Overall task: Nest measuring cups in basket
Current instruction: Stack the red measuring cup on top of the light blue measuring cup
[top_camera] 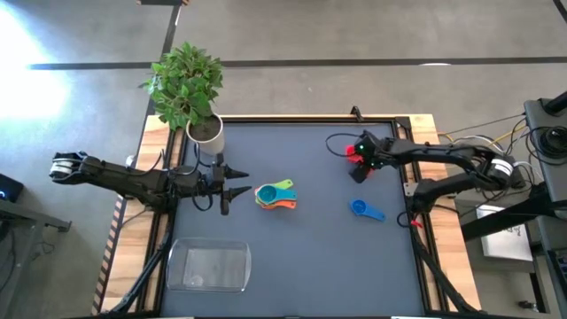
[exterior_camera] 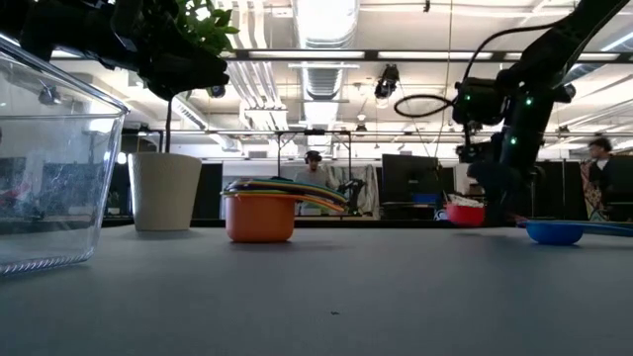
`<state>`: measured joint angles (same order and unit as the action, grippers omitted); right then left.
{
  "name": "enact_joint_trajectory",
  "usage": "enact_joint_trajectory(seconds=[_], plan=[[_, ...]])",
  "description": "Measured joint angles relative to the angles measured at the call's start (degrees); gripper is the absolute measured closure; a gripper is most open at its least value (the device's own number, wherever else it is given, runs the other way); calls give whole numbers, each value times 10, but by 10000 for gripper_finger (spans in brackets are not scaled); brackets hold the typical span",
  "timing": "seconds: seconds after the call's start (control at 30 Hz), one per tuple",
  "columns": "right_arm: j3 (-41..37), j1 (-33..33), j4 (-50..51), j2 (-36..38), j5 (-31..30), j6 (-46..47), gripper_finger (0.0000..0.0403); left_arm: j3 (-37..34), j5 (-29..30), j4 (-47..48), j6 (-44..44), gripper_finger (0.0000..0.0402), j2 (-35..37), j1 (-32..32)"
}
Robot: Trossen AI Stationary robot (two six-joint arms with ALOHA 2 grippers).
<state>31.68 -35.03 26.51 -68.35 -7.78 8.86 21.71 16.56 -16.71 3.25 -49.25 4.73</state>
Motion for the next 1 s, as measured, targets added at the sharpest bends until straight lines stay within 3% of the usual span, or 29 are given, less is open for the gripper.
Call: enact_joint_trajectory(seconds=[0.2, 0.4, 0.47, 0.73, 1.0], plan=[[29, 17, -2, 32, 36, 7, 257, 0, 0, 0, 0, 228, 0, 0], [102, 84, -3, 24, 39, 9, 286, 0, 0, 0, 0, 228, 0, -3], [135, 113, -3, 11, 39, 5, 323, 0, 0, 0, -2, 228, 0, -4], [247, 203, -18, -53, 33, -43, 390, 0, 0, 1, 1, 228, 13, -5], [322, 232, 26, -147, 38, -66, 396, 0, 0, 16, 8, 228, 32, -4]])
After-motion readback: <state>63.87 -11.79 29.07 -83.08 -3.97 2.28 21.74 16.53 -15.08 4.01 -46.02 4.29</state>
